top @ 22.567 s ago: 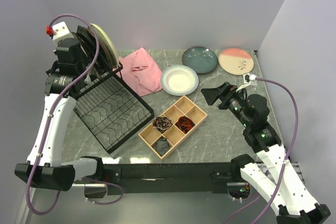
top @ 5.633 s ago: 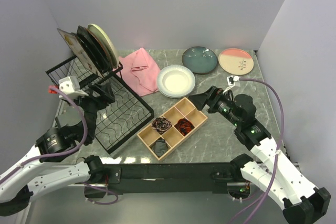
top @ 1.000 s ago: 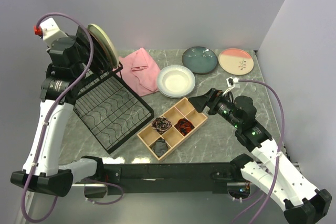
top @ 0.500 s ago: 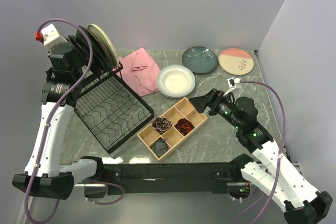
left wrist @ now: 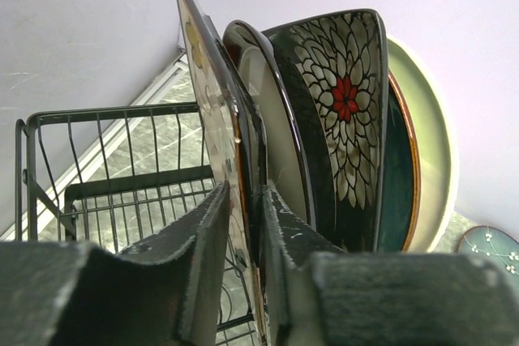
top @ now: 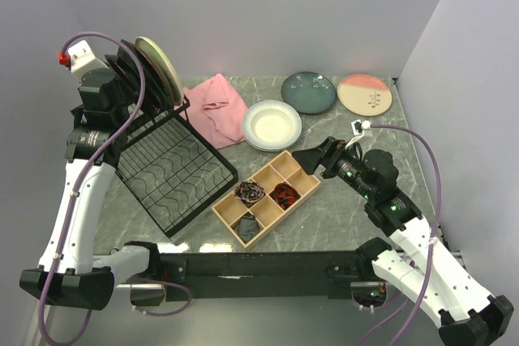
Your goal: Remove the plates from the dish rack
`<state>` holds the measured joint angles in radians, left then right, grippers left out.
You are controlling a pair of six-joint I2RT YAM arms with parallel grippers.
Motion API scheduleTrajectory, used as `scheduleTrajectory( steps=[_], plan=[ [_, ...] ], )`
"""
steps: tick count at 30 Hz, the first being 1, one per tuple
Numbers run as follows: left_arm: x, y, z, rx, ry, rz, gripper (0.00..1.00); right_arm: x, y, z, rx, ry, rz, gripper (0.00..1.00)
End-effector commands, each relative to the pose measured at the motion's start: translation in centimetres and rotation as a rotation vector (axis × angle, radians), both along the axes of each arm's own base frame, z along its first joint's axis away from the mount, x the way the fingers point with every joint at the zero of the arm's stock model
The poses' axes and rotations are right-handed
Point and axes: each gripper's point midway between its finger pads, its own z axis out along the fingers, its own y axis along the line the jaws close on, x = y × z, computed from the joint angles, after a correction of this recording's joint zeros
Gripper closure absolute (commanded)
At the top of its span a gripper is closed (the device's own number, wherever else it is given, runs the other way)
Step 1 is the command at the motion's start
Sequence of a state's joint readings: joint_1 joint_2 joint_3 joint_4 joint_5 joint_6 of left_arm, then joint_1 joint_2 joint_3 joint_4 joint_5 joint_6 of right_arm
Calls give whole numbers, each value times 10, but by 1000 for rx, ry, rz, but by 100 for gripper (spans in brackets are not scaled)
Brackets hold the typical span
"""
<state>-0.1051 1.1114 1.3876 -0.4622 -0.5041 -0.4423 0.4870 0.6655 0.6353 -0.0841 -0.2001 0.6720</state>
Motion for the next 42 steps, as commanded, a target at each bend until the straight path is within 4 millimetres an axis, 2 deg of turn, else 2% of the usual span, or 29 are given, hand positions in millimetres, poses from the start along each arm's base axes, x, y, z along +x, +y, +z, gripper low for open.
scheduleTrajectory(
  steps=[1,8,14,21,22,24,25,26,31,35,39,42],
  plan=[
    [-3,-1,13,-10,-57,-14,75,1,1,21,14,-58,0,0],
    [0,0,9,-1,-42,-7,79,1,1,23,18,-62,0,0],
    [2,-2,11,-3,-49,-24,99,0,3,23,19,-57,12,0],
    [6,-2,9,19,-21,-27,99,-2,1,26,21,-72,0,0],
    [5,2,9,24,-17,-5,97,-1,0,26,22,-70,0,0],
    [4,4,7,26,-14,6,87,-2,1,26,20,-69,5,0],
    [4,4,6,24,-17,8,77,-2,2,24,18,-64,6,0],
    [4,4,5,23,-15,6,74,-2,1,25,17,-66,5,0],
    [5,5,1,22,-1,19,67,-1,2,24,19,-66,6,0],
    [5,6,-1,23,2,25,66,-2,3,25,20,-64,11,0],
    [8,5,-3,27,11,20,75,-2,2,25,21,-67,9,0],
    [8,6,1,31,9,21,90,-3,1,27,21,-73,6,0]
  ],
)
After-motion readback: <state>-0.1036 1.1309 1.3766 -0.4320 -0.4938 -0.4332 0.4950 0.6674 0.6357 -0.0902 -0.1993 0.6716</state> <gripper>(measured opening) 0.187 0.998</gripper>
